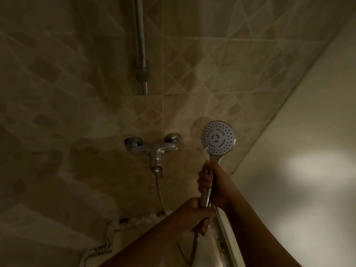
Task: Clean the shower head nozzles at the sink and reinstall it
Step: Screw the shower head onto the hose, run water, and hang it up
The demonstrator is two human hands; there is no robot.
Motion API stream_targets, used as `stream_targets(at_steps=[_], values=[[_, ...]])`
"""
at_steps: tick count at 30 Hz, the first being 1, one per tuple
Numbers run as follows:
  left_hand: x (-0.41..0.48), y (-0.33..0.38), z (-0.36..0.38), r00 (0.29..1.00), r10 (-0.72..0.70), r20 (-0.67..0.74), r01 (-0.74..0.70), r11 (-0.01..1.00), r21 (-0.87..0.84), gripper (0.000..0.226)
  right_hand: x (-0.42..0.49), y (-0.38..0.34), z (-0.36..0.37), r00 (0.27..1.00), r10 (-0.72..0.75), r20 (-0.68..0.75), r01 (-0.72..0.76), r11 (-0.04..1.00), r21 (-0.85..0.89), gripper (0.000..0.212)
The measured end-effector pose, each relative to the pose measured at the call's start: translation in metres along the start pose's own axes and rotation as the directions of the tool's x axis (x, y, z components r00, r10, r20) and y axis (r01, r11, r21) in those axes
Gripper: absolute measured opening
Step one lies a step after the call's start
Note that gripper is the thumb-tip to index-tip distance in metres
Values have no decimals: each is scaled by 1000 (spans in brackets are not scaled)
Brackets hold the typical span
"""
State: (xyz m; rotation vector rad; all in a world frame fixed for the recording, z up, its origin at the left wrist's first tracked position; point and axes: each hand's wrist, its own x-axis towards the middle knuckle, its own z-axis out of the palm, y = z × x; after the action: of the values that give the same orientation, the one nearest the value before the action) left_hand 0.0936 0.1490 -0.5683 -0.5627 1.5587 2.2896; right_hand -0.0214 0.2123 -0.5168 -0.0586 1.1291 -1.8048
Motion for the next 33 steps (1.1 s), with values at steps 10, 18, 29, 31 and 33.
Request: stream_targets(at_steps=[10,18,29,31,33], values=[[0,16,-85,996,-53,68,34,967,254,7,4,34,-4,899,-121,-422,53,984,-169,26],[-3,35,-138,915,57,-399,71,952,298,8,-6,45,-30,862,-134,-489,11,969,-246,41],[6,46,-138,818,32,-574,109,972,209,54,-28,35,-50,813,-281,-510,-36,850,-525,55],[7,47,-138,847,22,-532,24,997,79,51,-30,33,-52,789,-342,-510,-2,829,-559,51],[8,48,-140,881,0,-473,-36,997,-67,40,-32,31,-56,757,-388,-525,20,818,-575,50]])
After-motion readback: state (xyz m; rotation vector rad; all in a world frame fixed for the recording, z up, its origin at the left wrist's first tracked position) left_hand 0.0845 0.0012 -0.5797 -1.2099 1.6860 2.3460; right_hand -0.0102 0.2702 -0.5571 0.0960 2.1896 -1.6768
